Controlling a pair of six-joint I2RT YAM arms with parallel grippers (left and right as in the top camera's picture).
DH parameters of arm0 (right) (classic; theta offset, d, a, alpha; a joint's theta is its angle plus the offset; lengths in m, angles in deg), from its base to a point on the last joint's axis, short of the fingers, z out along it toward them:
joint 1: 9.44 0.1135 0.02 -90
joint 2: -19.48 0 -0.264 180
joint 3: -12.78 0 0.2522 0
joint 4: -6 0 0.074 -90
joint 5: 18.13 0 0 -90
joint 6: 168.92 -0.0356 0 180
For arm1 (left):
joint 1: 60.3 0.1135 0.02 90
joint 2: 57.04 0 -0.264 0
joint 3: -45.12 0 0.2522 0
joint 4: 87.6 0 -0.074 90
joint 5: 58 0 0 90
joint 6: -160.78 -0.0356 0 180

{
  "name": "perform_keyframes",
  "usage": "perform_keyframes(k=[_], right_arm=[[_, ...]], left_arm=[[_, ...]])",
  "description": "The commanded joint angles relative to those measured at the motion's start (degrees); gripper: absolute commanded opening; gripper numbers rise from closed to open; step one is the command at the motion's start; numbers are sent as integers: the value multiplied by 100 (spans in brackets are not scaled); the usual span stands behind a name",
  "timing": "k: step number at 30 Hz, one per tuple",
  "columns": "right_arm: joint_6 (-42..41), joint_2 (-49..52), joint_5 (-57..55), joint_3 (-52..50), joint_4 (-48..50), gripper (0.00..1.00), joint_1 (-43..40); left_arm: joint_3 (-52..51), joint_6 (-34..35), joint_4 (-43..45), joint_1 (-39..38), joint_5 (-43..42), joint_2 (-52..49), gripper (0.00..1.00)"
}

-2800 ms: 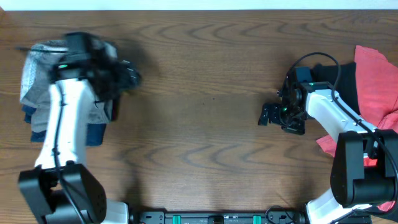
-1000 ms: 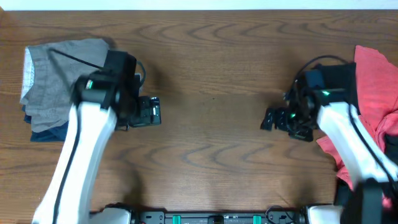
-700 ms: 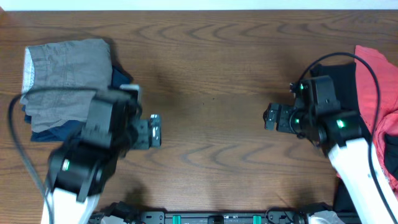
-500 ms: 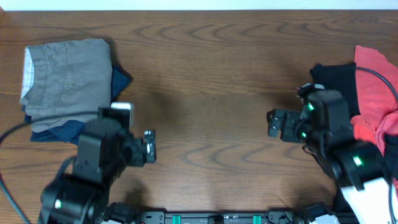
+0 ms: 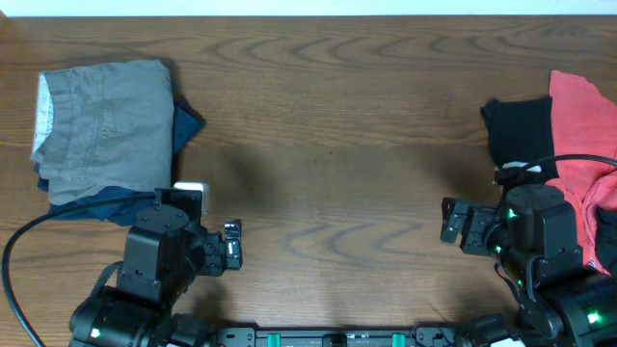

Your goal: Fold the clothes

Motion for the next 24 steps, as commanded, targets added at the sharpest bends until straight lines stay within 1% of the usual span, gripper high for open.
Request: perform_keyframes(k=[1, 13, 15, 24], right_arm=[[-66, 11, -140, -7, -22, 99, 96], [-63, 11, -140, -7, -22, 99, 96], [101, 11, -354, -7, -22, 99, 92], [302, -57, -452, -11, -612, 99, 15]], left_arm=[[-35, 74, 9, -26, -57, -9, 98], [-35, 74, 9, -26, -57, -9, 98], [-35, 74, 9, -26, -57, -9, 98], [-35, 74, 9, -26, -57, -9, 98]])
